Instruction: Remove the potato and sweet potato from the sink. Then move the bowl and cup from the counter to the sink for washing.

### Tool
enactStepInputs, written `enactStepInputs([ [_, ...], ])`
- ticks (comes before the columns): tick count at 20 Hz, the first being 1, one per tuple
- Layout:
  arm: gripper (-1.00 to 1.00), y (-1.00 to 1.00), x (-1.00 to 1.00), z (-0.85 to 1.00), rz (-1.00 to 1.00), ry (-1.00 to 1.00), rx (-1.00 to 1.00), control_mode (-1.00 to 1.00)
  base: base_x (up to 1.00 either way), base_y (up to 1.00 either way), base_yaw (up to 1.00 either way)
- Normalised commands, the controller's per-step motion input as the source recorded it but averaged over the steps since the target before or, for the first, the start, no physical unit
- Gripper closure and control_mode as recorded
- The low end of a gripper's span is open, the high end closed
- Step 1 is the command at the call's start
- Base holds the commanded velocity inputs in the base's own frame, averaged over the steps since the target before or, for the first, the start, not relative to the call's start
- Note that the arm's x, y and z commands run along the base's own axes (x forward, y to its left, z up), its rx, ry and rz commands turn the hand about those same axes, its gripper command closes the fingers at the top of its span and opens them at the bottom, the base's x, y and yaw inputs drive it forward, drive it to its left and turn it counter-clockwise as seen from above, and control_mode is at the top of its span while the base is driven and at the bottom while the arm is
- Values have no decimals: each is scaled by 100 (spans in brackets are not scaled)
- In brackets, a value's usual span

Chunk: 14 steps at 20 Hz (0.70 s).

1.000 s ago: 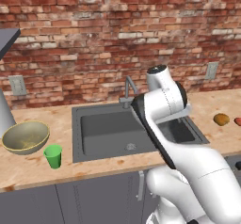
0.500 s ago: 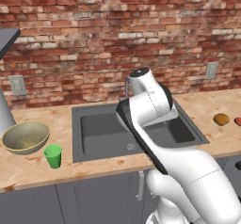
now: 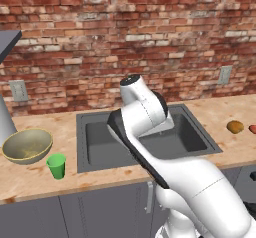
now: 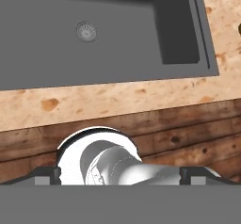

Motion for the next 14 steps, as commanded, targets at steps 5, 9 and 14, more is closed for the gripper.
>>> enactStepInputs([
  [5, -100, 46, 0, 0, 0, 0, 0, -100, 0, 0, 0],
  [9, -100, 46, 0, 0, 0, 0, 0, -100, 0, 0, 0],
  [14, -100, 45, 0, 0, 0, 0, 0, -100, 0, 0, 0],
])
